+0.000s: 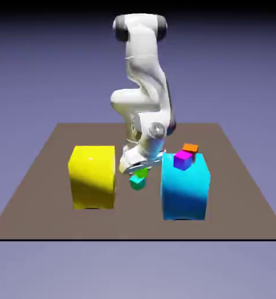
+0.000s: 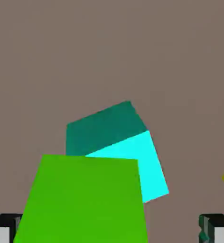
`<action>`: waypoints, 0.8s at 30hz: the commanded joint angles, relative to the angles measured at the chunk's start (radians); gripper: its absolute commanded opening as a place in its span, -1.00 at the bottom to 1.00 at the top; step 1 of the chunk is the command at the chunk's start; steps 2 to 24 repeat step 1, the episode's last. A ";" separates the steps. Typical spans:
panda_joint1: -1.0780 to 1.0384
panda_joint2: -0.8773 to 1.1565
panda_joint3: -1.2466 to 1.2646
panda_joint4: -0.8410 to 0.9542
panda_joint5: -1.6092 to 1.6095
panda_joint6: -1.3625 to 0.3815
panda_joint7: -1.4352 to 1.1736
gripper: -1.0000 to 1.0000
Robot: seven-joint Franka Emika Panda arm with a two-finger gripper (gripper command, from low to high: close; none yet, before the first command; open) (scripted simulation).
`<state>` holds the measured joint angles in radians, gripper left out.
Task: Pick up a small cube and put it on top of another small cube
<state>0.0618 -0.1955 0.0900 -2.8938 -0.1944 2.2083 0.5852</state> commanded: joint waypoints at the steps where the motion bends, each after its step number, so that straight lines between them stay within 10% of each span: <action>1: 0.003 -0.030 0.006 0.009 0.017 -0.037 -0.012 1.00; 24: 0.003 -0.030 0.006 0.009 0.017 -0.037 -0.012 1.00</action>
